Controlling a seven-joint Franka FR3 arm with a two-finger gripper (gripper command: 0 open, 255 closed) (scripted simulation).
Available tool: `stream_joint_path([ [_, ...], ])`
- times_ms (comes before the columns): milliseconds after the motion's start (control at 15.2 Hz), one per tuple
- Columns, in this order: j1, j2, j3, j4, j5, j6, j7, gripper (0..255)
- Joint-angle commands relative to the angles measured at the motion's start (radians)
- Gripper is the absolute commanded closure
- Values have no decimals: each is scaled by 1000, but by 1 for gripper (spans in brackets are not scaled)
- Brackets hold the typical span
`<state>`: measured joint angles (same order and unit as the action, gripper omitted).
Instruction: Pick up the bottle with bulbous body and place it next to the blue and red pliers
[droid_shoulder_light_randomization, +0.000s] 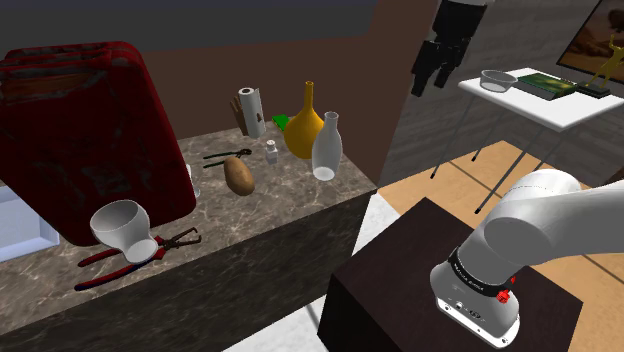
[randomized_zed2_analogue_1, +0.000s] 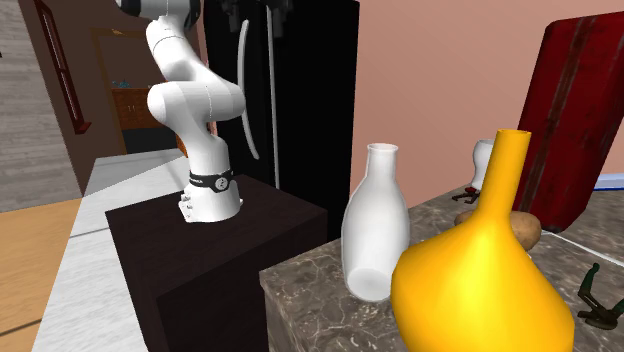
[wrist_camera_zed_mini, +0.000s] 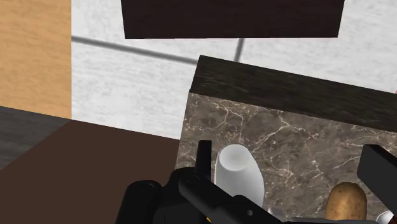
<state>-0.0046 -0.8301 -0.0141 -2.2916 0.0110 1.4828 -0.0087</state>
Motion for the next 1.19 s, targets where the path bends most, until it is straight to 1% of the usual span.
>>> stream_joint_path([
  [0,0,0,0,0,0,0,0,0],
  [264,6,124,6,3,0,112,-3,0],
  [528,11,260,12,28,0,214,-6,0],
  [792,15,404,18,74,-2,303,-8,0],
  [1122,20,592,26,162,-7,391,-9,0],
])
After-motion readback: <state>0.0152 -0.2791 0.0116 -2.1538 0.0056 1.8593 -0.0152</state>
